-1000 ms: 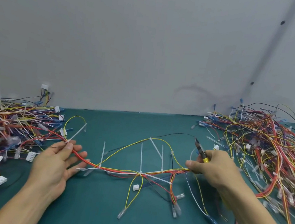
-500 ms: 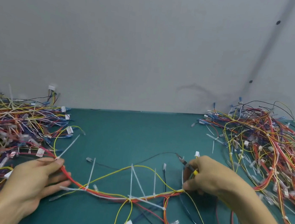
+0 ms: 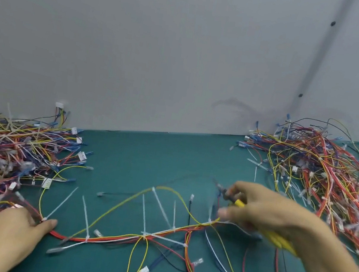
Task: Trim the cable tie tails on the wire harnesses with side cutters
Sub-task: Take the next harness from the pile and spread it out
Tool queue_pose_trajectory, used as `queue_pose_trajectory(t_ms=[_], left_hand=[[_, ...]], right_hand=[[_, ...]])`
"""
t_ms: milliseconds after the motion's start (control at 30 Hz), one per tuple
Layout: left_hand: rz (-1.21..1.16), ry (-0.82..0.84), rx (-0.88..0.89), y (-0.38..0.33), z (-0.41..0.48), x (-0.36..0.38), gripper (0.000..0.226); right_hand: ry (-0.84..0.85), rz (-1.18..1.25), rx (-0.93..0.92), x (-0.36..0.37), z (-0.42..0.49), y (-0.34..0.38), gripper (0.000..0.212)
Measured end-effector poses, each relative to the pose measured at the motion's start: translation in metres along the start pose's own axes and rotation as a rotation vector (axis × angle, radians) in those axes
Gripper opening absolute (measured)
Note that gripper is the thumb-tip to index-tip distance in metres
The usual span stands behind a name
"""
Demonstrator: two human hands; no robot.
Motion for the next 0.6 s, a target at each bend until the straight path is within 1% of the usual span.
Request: queue_pose_trajectory(t_ms=[67, 100, 133, 200, 233, 400, 467, 533, 600], left_hand=[[-0.077, 0.011, -0.019, 0.01, 0.005, 0.007, 0.061], [-0.113, 0.026, -0.017, 0.013, 0.007, 0.012, 0.059], [-0.11, 0.038, 0.014, 0.014, 0.008, 0.017, 0.056], [-0.079, 0.051, 0.079, 0.012, 0.01, 0.026, 0.049], [-0.089, 0.054, 0.09, 0.013, 0.011, 0.03, 0.046], [-0.108, 0.019, 0.091, -0.006, -0.005, 0.01, 0.046], [-0.108, 0.002, 0.098, -0.014, -0.015, -0.001, 0.043], [-0.108, -0.009, 0.11, -0.023, -0.025, -0.013, 0.041], [-0.128, -0.005, 0.113, -0.035, -0.032, -0.028, 0.044]], right_hand=[[-0.029, 0.207, -0.007, -0.023, -0.005, -0.005, 0.028], [-0.068, 0.231, 0.004, -0.034, -0.007, -0.01, 0.024], [-0.116, 0.187, 0.016, -0.045, -0.007, -0.016, 0.021], [-0.186, -0.024, 0.033, -0.058, -0.006, -0.023, 0.02], [-0.189, -0.1, 0.041, -0.059, -0.005, -0.026, 0.02], [-0.156, -0.242, 0.076, -0.041, 0.001, -0.029, 0.014], [-0.14, -0.273, 0.088, -0.037, 0.004, -0.03, 0.012], [-0.201, -0.253, 0.04, -0.043, 0.002, -0.022, 0.01], [-0.253, -0.085, -0.077, -0.048, -0.002, -0.009, 0.008]])
Point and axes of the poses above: each hand's wrist, its own z-axis towards the middle knuckle, its own x-axis out of the palm, y = z × x, the point moved 10 cm from there along z, towards the middle knuckle, and after that the axes turned 1 degree about z, right-handed, at the moved point
